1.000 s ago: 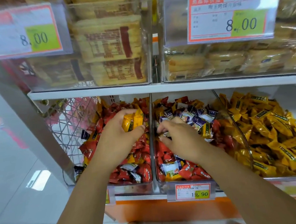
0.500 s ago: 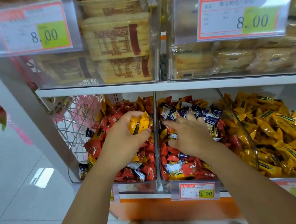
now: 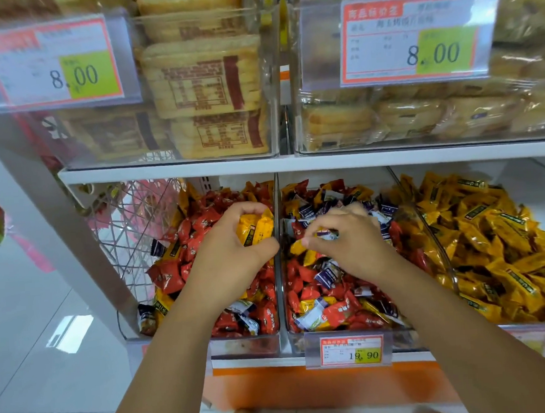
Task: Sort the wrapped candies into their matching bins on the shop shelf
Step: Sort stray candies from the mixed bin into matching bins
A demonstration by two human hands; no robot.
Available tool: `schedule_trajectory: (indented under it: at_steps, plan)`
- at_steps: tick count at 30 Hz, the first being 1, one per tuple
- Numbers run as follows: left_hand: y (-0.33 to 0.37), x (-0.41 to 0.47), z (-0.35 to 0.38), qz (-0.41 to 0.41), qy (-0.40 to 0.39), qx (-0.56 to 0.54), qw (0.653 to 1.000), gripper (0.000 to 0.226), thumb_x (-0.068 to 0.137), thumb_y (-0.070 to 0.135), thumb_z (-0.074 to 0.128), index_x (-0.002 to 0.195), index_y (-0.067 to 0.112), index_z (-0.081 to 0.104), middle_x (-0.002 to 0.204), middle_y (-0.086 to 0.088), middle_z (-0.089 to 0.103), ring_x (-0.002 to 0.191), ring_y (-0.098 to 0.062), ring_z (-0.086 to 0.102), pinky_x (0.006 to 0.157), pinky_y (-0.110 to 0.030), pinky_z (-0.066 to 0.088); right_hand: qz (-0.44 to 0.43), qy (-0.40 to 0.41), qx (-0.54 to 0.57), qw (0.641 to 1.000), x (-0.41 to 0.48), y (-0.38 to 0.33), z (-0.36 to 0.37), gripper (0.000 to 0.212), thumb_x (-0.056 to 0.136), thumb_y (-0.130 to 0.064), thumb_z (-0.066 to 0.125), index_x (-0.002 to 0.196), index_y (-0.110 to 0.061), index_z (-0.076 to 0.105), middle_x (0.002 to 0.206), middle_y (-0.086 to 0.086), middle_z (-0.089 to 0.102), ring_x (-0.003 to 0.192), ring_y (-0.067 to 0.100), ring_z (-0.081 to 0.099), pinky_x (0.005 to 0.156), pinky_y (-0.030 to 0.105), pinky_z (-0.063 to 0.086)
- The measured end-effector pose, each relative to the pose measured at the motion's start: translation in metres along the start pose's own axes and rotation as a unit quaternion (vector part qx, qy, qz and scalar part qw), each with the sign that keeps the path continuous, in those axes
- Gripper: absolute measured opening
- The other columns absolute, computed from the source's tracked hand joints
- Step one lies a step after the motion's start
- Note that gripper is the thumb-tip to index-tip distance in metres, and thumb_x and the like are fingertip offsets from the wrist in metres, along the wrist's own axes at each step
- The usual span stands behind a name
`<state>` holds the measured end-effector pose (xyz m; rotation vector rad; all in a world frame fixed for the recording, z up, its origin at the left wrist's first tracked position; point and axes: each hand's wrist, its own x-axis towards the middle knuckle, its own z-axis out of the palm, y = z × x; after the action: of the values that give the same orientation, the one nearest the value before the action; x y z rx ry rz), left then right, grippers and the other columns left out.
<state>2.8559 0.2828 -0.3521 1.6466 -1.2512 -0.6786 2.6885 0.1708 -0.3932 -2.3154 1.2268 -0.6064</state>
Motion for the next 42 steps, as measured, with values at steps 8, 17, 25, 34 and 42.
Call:
schedule_trajectory:
  at_steps: [8,17,25,34,42]
  plan:
    - [0.005,0.009,0.021,0.071,-0.009,0.16,0.985,0.037,0.07,0.053,0.076,0.103,0.054,0.06,0.077,0.022,0.064,0.063,0.003,0.057,0.058,-0.024,0.046,0.051,-0.055,0.257,0.964,-0.019,-0.007,-0.048,0.005,0.087,-0.036,0.066,0.084,-0.033,0.069,0.102,-0.022,0.062,0.086,-0.005,0.055,0.076,0.016,0.04]
    - [0.013,0.013,0.033,0.104,-0.033,0.195,0.975,0.025,0.075,0.049,0.072,0.098,0.053,0.065,0.069,0.032,0.059,0.061,0.01,0.053,0.051,-0.01,0.031,0.087,-0.106,0.467,0.873,-0.025,0.002,-0.053,0.024,0.076,-0.027,0.07,0.094,-0.013,0.066,0.074,0.019,0.06,0.067,0.025,0.057,0.059,0.029,0.046]
    - [0.004,0.022,0.033,0.089,0.024,0.149,0.985,0.019,0.079,0.049,0.069,0.097,0.043,0.069,0.078,0.018,0.066,0.065,-0.003,0.06,0.061,-0.031,0.051,0.092,0.028,0.343,0.934,-0.017,0.005,-0.055,0.03,0.082,-0.01,0.071,0.105,-0.029,0.068,0.116,-0.005,0.064,0.09,0.013,0.067,0.081,0.027,0.053]
    - [0.017,0.018,0.04,0.055,0.03,0.144,0.988,0.007,0.081,0.045,0.068,0.083,0.048,0.062,0.06,0.021,0.061,0.05,-0.002,0.052,0.052,-0.024,0.039,0.059,0.121,0.187,0.973,-0.025,0.006,-0.043,0.02,0.081,-0.027,0.068,0.093,-0.042,0.066,0.075,0.001,0.066,0.065,0.019,0.062,0.062,0.032,0.051]
    - [0.047,0.014,0.076,0.052,0.001,0.08,0.995,0.014,0.082,0.042,0.069,0.095,0.038,0.064,0.061,0.014,0.064,0.052,-0.005,0.056,0.053,-0.025,0.046,0.106,0.206,0.296,0.927,-0.042,0.021,-0.079,0.017,0.083,-0.008,0.065,0.076,-0.022,0.059,0.046,-0.016,0.052,0.04,-0.002,0.043,0.043,0.01,0.031]
